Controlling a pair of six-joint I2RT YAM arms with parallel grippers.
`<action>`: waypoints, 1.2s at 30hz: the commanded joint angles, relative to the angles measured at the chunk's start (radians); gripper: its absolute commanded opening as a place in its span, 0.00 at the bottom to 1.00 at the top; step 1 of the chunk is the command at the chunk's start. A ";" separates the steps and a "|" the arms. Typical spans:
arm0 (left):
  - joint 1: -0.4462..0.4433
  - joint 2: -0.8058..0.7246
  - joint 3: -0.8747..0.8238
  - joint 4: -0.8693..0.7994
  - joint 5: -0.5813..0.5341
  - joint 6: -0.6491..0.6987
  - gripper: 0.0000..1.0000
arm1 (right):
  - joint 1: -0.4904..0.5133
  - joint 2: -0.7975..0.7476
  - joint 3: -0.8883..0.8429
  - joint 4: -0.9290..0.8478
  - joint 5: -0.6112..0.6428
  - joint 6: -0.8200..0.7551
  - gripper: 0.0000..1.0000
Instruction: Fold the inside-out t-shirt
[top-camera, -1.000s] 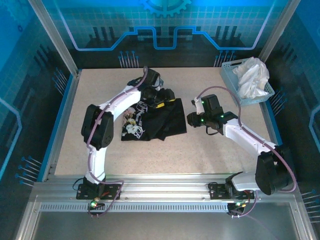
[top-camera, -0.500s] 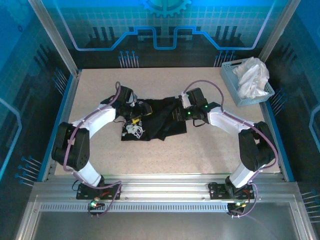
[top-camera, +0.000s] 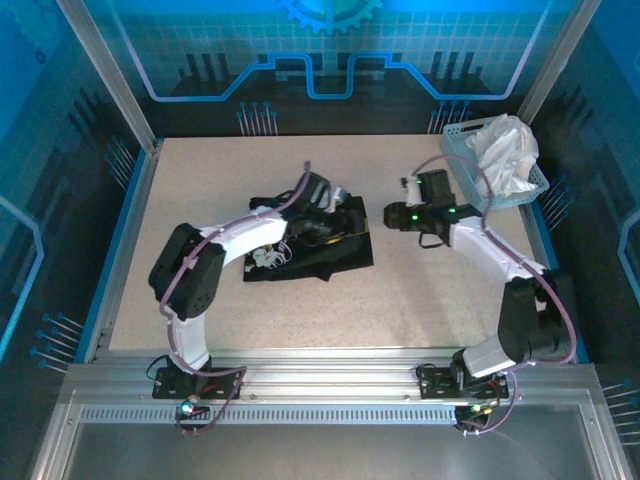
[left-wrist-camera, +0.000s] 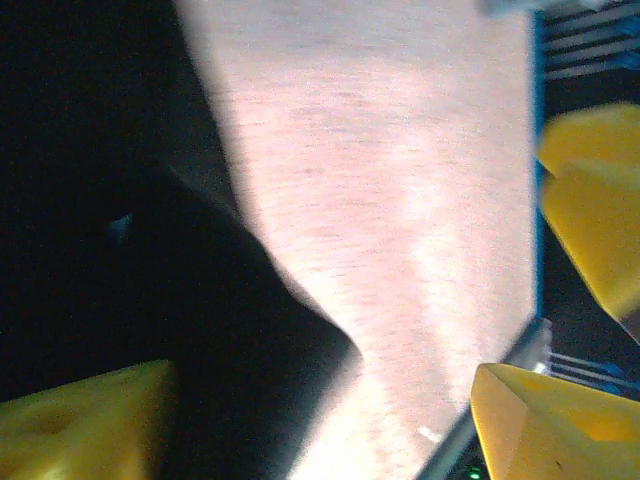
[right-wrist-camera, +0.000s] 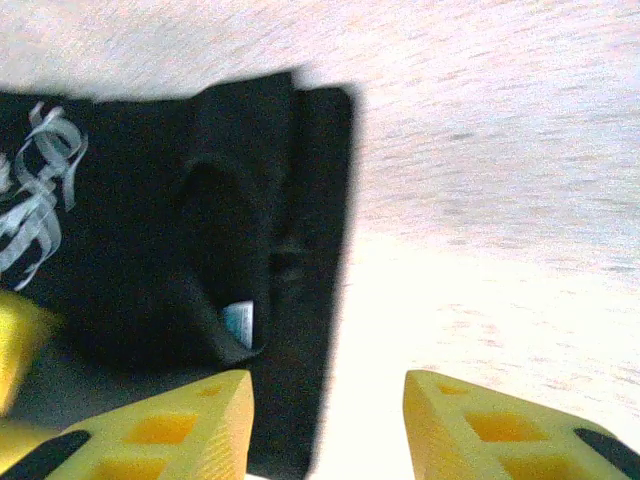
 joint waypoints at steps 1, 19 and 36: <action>-0.051 0.095 0.086 0.081 0.124 -0.023 0.77 | -0.072 -0.051 -0.043 -0.009 -0.007 0.052 0.44; 0.334 -0.340 -0.379 0.028 -0.031 -0.016 0.80 | 0.176 0.620 0.639 -0.284 0.017 -0.132 0.55; 0.344 -0.385 -0.407 -0.075 -0.127 0.084 0.81 | 0.156 0.744 0.953 -0.452 0.013 -0.188 0.00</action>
